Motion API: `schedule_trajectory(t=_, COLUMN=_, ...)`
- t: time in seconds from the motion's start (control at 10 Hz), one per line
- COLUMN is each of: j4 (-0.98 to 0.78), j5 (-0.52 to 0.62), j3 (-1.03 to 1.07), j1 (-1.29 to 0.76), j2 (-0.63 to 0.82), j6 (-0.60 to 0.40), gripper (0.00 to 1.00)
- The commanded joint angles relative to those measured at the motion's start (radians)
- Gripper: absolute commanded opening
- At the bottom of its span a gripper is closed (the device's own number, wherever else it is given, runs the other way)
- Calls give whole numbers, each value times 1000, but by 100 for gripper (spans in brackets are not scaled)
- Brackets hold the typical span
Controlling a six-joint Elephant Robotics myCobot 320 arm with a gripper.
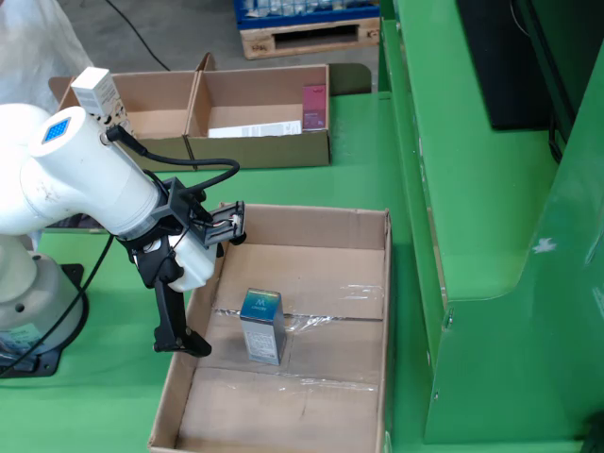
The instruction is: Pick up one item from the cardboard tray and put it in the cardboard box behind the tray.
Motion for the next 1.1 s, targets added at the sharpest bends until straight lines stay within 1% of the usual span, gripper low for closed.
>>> schedule_trajectory(t=0.0, j4=13, j5=-8, j3=33, j1=21, j2=20, j6=19, gripper=100)
schedule_trajectory(t=0.3, j4=-35, j5=-37, j3=191, j1=92, j2=-101, j6=90, gripper=100)
schedule_trajectory(t=0.5, j4=-109, j5=-40, j3=352, j1=118, j2=-214, j6=117, gripper=100)
schedule_trajectory(t=0.6, j4=-149, j5=-41, j3=439, j1=125, j2=-272, j6=122, gripper=100)
schedule_trajectory(t=0.7, j4=-149, j5=-41, j3=439, j1=125, j2=-272, j6=122, gripper=100)
schedule_trajectory(t=0.8, j4=-200, j5=-44, j3=536, j1=128, j2=-331, j6=133, gripper=100)
schedule_trajectory(t=1.0, j4=-219, j5=-39, j3=603, j1=122, j2=-390, j6=134, gripper=100)
